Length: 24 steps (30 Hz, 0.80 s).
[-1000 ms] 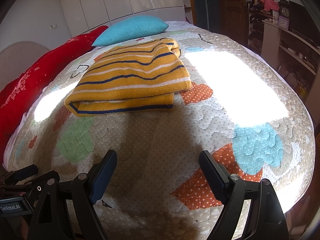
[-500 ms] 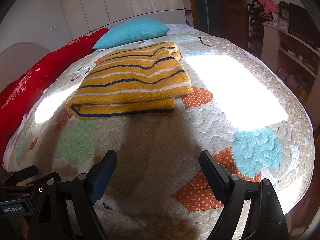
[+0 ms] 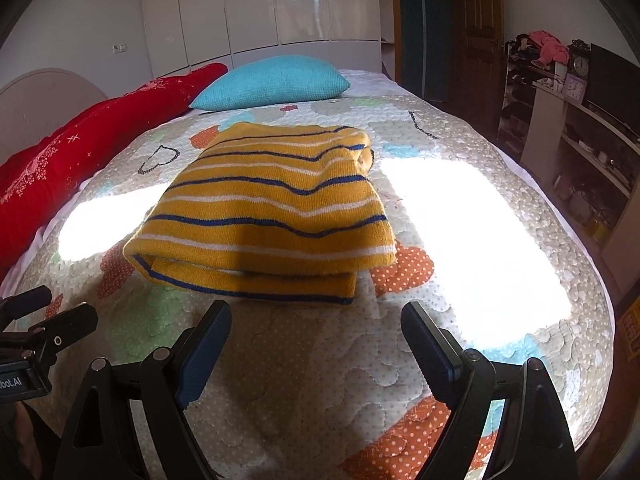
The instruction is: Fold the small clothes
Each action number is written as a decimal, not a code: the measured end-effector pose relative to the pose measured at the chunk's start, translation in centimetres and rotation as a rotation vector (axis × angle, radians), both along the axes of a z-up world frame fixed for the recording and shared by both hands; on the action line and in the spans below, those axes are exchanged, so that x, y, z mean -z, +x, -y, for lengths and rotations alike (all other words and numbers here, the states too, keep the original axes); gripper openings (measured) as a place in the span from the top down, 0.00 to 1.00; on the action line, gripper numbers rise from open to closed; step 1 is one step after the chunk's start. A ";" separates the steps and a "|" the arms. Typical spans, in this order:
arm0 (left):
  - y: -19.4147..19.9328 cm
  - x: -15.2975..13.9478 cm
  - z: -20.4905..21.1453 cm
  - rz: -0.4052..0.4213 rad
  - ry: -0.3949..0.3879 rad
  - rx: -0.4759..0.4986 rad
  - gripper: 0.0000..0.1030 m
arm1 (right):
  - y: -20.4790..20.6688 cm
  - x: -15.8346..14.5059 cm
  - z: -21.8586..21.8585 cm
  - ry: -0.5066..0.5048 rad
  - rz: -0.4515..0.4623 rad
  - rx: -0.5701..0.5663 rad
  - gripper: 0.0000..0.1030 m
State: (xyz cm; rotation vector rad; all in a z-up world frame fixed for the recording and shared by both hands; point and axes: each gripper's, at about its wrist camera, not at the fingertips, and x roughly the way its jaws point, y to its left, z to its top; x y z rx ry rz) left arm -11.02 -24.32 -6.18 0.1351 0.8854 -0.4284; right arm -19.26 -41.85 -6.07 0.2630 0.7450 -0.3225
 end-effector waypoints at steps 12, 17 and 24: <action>-0.9 1.4 3.9 -0.021 0.085 0.079 0.00 | -0.7 0.7 2.0 -0.021 0.004 0.056 0.12; -1.3 1.4 5.6 0.005 0.134 0.109 0.00 | -1.8 1.3 3.7 0.000 0.007 0.100 0.12; -2.2 1.5 7.7 0.052 0.222 0.119 0.00 | -3.1 1.8 6.0 0.035 0.022 0.148 0.12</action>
